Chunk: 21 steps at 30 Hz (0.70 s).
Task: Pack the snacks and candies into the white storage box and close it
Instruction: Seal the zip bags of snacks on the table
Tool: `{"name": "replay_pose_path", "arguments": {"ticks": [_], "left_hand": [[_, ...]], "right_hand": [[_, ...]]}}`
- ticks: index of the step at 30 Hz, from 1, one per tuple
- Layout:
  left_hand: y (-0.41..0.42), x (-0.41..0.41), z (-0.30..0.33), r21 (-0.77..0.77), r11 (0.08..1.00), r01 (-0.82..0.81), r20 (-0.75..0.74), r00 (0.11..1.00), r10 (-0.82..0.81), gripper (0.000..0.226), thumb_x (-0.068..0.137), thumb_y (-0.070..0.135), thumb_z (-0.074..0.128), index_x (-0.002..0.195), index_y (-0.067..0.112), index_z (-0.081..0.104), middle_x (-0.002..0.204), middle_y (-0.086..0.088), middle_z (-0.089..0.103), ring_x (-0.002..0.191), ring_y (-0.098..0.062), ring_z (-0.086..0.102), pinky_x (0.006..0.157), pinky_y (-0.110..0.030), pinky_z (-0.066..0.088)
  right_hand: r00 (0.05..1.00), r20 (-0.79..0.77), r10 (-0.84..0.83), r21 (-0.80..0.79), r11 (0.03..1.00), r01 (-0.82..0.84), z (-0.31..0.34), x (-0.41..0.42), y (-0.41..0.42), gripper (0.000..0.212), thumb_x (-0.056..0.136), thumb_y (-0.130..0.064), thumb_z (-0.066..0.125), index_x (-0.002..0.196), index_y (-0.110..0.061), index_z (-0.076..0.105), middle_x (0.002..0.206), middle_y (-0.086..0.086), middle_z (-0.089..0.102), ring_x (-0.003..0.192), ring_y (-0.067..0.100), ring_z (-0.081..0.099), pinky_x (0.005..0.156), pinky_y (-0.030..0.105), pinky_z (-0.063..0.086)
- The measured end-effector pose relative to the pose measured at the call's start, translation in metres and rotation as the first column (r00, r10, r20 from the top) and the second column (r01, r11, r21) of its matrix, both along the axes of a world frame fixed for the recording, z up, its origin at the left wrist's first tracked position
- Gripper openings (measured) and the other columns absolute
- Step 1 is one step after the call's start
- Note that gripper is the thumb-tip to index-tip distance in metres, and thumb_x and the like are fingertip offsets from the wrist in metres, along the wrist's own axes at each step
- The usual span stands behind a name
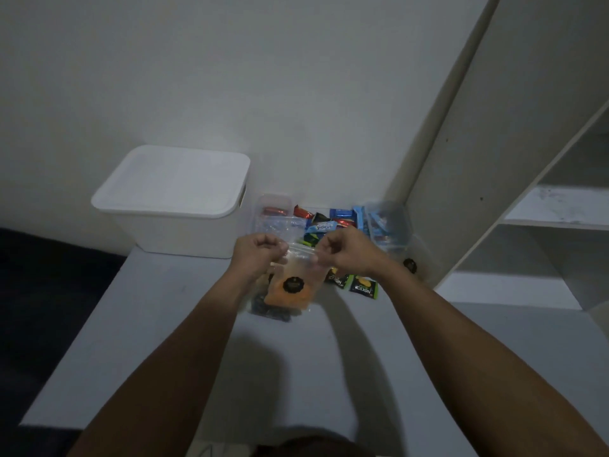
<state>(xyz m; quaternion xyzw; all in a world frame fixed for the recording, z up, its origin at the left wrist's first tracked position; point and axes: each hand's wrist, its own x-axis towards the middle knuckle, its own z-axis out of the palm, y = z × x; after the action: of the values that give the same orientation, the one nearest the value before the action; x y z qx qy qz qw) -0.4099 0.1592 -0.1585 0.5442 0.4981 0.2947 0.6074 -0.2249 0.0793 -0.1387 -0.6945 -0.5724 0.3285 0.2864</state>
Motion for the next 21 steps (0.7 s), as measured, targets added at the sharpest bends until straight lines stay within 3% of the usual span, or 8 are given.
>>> {"name": "replay_pose_path", "arguments": {"ticks": [1,3,6,11,14,17,21], "left_hand": [[0.000,-0.004,-0.003,-0.019,1.000,-0.004,-0.013,1.000,0.004,0.010,0.083,0.001,0.068,0.076,0.008,0.064,0.071,-0.008,0.064,0.056,-0.015,0.065,0.056,-0.030,0.055],[-0.001,-0.013,-0.010,-0.048,0.999,-0.019,-0.043,0.999,0.017,0.010,0.084,0.000,0.067,0.077,0.005,0.061,0.068,-0.010,0.062,0.044,-0.009,0.060,0.040,-0.020,0.047],[-0.002,-0.026,-0.026,-0.079,0.995,-0.065,-0.104,0.993,0.056,0.008,0.084,0.000,0.067,0.079,0.003,0.063,0.069,-0.014,0.062,0.042,-0.010,0.057,0.037,-0.018,0.044],[0.001,-0.040,-0.059,-0.074,0.989,-0.125,-0.179,0.978,0.111,0.014,0.083,0.000,0.065,0.071,0.008,0.066,0.076,-0.013,0.064,0.067,-0.022,0.059,0.057,-0.026,0.050],[0.006,-0.039,-0.071,-0.032,0.989,-0.143,-0.239,0.962,0.132,0.018,0.079,0.001,0.066,0.070,0.017,0.068,0.079,-0.007,0.068,0.076,-0.023,0.063,0.071,-0.033,0.054],[0.010,-0.035,-0.077,-0.010,0.990,-0.142,-0.301,0.944,0.132,0.015,0.073,0.011,0.068,0.083,0.022,0.068,0.093,-0.003,0.070,0.090,-0.023,0.065,0.087,-0.040,0.055],[0.009,-0.026,-0.077,0.144,0.989,-0.021,-0.422,0.903,0.080,0.038,0.072,0.020,0.071,0.110,0.019,0.065,0.108,0.000,0.066,0.098,-0.021,0.063,0.092,-0.041,0.052]], "right_hand": [[1.000,0.015,0.020,-0.019,1.000,-0.020,-0.005,-0.004,0.001,0.005,0.085,-0.009,0.071,0.080,-0.006,0.071,0.068,0.001,0.067,0.058,0.011,0.062,0.057,0.029,0.056],[1.000,0.013,-0.001,-0.067,0.998,0.001,-0.016,-0.014,0.003,0.012,0.085,0.001,0.066,0.079,-0.009,0.070,0.065,0.000,0.067,0.055,0.012,0.064,0.052,0.029,0.057],[0.999,0.037,-0.016,-0.093,0.995,0.020,-0.033,-0.030,0.006,0.013,0.086,-0.002,0.066,0.078,-0.012,0.070,0.070,0.006,0.069,0.064,0.023,0.070,0.049,0.029,0.058],[0.994,0.098,-0.049,-0.095,0.994,0.058,-0.064,-0.048,0.016,0.017,0.087,-0.003,0.063,0.076,-0.015,0.067,0.065,-0.004,0.062,0.057,0.017,0.063,0.050,0.030,0.057],[0.990,0.118,-0.078,-0.090,0.992,0.089,-0.075,-0.053,0.019,0.012,0.087,0.000,0.061,0.087,-0.007,0.070,0.077,0.000,0.063,0.071,0.015,0.060,0.064,0.028,0.050],[0.985,0.135,-0.104,-0.081,0.990,0.115,-0.082,-0.051,0.023,0.016,0.086,0.000,0.059,0.093,-0.007,0.072,0.088,0.004,0.069,0.083,0.016,0.062,0.072,0.027,0.047],[0.983,0.124,-0.134,-0.084,0.986,0.145,-0.077,-0.040,0.022,0.020,0.084,0.002,0.060,0.099,-0.004,0.073,0.098,0.010,0.073,0.091,0.020,0.067,0.082,0.035,0.055]]}}
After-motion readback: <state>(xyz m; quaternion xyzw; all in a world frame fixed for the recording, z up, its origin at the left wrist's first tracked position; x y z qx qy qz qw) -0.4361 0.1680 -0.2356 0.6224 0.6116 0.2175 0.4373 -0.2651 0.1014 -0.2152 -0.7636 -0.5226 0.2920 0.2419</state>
